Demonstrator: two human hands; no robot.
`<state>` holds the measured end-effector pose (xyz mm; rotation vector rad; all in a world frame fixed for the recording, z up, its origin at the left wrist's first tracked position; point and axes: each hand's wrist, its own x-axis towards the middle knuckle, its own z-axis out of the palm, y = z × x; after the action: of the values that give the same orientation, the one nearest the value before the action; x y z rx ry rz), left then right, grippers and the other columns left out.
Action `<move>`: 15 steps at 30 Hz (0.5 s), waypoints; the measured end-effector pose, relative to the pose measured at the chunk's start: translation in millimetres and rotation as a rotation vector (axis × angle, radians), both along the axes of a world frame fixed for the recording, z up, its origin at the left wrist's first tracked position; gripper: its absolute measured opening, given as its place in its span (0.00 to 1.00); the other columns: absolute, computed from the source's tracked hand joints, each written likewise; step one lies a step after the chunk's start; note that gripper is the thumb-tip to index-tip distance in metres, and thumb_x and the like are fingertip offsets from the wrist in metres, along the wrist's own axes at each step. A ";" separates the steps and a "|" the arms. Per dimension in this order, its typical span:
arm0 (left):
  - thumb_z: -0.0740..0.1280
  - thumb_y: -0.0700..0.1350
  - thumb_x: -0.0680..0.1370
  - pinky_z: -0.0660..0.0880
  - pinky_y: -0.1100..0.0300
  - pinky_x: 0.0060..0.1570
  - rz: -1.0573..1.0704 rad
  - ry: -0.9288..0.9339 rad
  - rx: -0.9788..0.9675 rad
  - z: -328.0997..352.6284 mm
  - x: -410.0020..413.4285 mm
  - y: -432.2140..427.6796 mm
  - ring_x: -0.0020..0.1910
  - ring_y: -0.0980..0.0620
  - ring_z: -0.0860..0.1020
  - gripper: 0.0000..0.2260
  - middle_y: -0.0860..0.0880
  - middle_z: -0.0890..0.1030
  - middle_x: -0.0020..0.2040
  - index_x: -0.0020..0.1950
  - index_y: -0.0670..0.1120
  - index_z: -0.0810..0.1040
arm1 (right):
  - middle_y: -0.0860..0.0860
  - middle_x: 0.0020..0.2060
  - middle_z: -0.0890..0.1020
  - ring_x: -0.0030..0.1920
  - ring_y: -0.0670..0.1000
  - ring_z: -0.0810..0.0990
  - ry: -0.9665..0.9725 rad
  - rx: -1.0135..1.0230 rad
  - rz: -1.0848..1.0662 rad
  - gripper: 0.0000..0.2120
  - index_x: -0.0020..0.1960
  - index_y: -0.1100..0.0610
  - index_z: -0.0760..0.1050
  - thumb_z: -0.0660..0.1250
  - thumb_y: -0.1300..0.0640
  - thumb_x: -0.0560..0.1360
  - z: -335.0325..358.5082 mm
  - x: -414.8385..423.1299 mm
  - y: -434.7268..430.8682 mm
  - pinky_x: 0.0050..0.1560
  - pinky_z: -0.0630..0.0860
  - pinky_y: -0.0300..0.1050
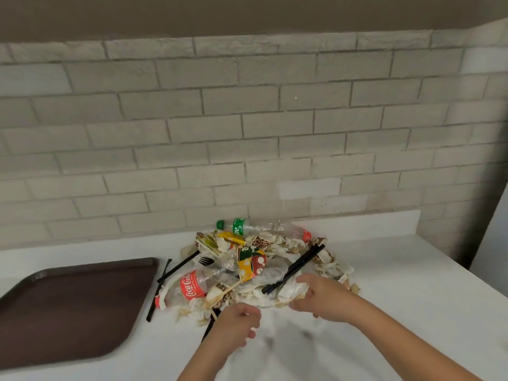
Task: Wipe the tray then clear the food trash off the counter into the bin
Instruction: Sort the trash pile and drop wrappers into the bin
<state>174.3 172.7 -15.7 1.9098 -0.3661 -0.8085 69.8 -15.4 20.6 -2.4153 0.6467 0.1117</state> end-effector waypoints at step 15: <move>0.66 0.53 0.75 0.72 0.60 0.55 -0.078 -0.712 0.323 -21.7 52.7 -99.6 0.59 0.52 0.74 0.22 0.52 0.72 0.63 0.68 0.54 0.69 | 0.43 0.44 0.77 0.44 0.45 0.77 0.058 -0.121 0.087 0.21 0.63 0.48 0.73 0.66 0.43 0.71 -18.2 84.9 -75.2 0.41 0.73 0.38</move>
<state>227.0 73.1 -37.5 2.4699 -0.7791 -0.2088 154.7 -90.6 2.5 -2.5654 0.5892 0.1849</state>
